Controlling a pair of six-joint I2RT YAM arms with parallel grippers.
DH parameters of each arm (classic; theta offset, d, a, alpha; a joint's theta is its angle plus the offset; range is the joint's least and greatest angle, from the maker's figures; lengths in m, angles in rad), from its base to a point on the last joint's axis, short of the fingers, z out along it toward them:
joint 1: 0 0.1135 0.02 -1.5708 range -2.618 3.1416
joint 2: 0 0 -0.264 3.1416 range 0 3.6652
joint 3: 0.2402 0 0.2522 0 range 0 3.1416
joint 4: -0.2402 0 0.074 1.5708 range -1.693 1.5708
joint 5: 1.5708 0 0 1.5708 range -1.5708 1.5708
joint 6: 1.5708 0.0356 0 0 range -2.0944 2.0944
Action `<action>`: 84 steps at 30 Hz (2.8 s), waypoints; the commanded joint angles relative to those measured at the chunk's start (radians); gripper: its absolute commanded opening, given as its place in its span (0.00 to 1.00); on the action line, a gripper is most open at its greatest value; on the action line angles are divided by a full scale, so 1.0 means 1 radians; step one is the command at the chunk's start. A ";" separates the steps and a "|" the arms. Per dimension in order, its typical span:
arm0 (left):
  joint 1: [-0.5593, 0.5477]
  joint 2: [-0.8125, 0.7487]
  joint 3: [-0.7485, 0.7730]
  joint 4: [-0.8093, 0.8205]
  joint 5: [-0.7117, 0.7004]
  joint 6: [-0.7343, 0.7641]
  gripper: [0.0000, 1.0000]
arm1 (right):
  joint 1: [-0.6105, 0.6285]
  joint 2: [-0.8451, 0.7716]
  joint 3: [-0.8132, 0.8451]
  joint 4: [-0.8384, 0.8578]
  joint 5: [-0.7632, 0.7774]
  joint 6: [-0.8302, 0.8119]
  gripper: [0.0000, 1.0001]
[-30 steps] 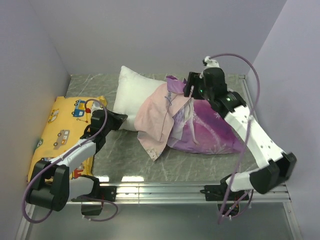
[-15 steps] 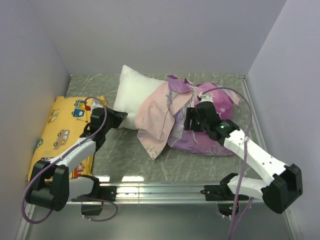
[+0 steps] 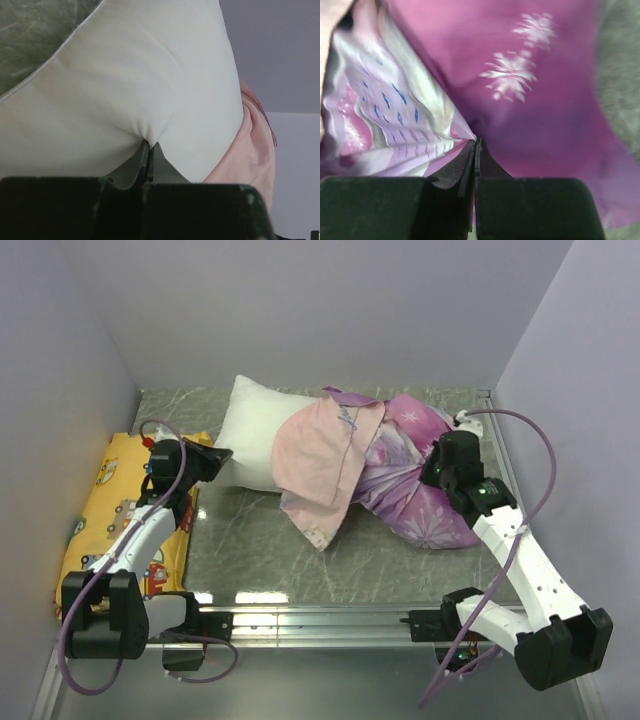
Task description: Remove the pillowcase from the pillow
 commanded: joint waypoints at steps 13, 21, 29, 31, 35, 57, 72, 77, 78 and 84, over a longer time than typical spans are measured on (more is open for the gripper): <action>0.151 0.083 0.238 -0.064 0.136 0.174 0.00 | 0.022 0.008 -0.015 0.021 0.000 0.043 0.00; -0.070 -0.039 0.303 -0.280 -0.040 0.259 0.70 | 0.114 0.119 -0.130 0.127 -0.059 0.073 0.00; -0.239 -0.181 0.001 -0.175 -0.243 -0.014 0.86 | 0.146 0.154 -0.144 0.167 -0.075 0.077 0.00; -0.254 -0.118 0.007 -0.170 -0.227 -0.038 0.94 | 0.148 0.145 -0.143 0.157 -0.070 0.075 0.00; -0.275 -0.010 -0.038 0.000 -0.270 -0.129 0.99 | 0.148 0.107 -0.146 0.146 -0.056 0.069 0.00; 0.045 0.113 0.209 -0.076 -0.238 0.009 0.01 | -0.236 -0.055 0.006 -0.048 -0.093 0.000 0.00; -0.027 0.096 0.192 -0.040 -0.198 0.020 0.01 | 0.311 -0.131 -0.178 0.003 -0.015 0.132 0.77; -0.030 0.106 0.221 -0.056 -0.195 0.027 0.01 | 0.425 -0.001 -0.236 0.061 0.040 0.173 0.78; -0.030 0.108 0.235 -0.067 -0.198 0.032 0.00 | 0.430 0.017 -0.241 0.066 0.049 0.175 0.78; -0.016 0.134 0.307 -0.106 -0.200 0.056 0.01 | 0.433 0.001 -0.310 0.127 0.057 0.162 0.65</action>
